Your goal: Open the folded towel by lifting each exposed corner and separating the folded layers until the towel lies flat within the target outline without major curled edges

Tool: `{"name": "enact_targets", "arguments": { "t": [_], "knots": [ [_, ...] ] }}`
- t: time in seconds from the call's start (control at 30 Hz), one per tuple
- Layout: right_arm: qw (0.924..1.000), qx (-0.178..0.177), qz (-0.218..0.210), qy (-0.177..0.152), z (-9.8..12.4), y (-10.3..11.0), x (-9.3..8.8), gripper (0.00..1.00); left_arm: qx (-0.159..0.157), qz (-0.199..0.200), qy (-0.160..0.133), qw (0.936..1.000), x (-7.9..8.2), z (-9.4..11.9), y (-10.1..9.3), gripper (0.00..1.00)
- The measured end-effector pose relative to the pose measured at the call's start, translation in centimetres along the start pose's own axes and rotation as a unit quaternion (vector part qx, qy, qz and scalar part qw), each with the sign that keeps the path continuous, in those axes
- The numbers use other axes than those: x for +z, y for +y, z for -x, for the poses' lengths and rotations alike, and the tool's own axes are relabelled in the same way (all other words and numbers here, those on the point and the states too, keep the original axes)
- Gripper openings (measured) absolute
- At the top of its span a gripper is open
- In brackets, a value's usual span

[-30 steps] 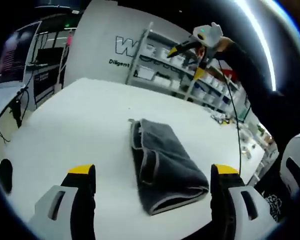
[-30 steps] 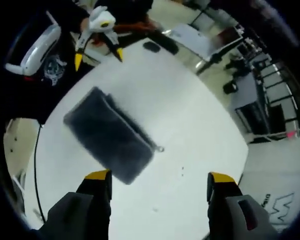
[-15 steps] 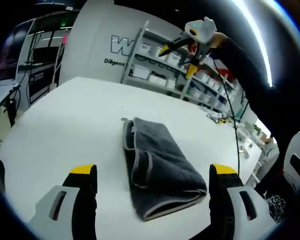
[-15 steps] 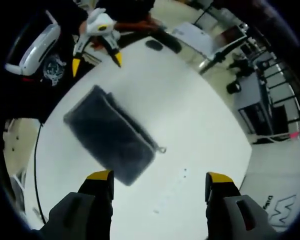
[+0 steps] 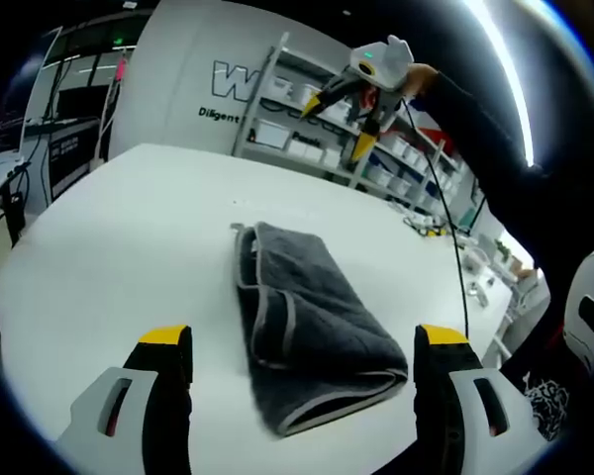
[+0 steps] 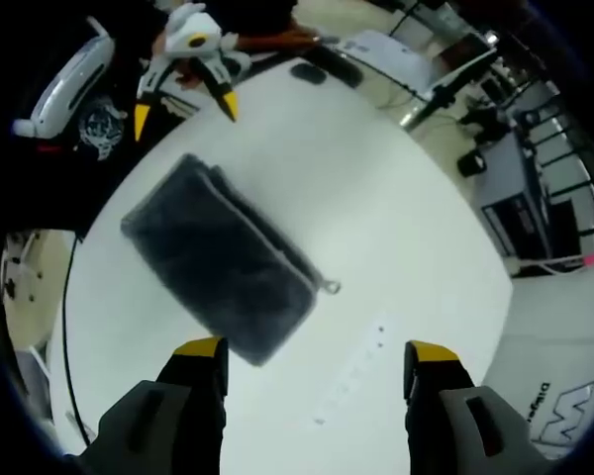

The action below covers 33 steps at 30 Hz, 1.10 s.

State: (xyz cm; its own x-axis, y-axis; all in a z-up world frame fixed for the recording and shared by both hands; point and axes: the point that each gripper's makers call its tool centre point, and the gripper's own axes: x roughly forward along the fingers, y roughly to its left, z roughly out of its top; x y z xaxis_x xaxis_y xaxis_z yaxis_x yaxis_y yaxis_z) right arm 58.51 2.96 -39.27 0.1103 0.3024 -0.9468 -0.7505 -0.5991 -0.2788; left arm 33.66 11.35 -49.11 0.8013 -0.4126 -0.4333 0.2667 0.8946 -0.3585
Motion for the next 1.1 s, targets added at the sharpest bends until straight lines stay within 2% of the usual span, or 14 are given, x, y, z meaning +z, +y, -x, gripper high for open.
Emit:
{"name": "enact_targets", "arguments": {
  "t": [0.2,0.27,0.5,0.67,0.8,0.93,1.1],
  "knots": [
    [1.0000,0.004,-0.002,0.002,-1.2,0.1,-0.2,0.71,0.003,0.002,0.002,1.0000,-0.2,-0.1,0.5,0.89],
    [1.0000,0.004,-0.001,0.007,-1.6,0.0,-0.4,0.75,0.003,0.001,0.002,1.0000,-0.2,-0.2,0.6,0.89],
    [0.9999,0.006,0.006,0.010,-3.1,0.2,-0.6,0.72,0.019,0.009,-0.014,0.9997,0.8,-0.1,1.8,0.88],
    [0.9999,0.011,0.008,0.009,-4.1,0.4,-0.7,0.70,0.008,0.022,-0.005,0.9997,0.0,-0.5,1.4,0.86],
    [0.9997,0.019,0.012,0.011,-5.1,0.6,-0.8,0.70,-0.011,0.055,0.004,0.9984,-1.0,-1.0,0.8,0.85],
    [0.9995,0.024,0.016,0.007,-5.7,0.6,-0.7,0.68,-0.014,0.061,0.011,0.9980,-1.7,-1.4,0.7,0.83],
    [0.9995,0.027,0.019,0.001,-5.9,0.5,-0.4,0.68,-0.021,0.094,0.004,0.9953,-1.8,-1.7,0.9,0.80]
  ]
}}
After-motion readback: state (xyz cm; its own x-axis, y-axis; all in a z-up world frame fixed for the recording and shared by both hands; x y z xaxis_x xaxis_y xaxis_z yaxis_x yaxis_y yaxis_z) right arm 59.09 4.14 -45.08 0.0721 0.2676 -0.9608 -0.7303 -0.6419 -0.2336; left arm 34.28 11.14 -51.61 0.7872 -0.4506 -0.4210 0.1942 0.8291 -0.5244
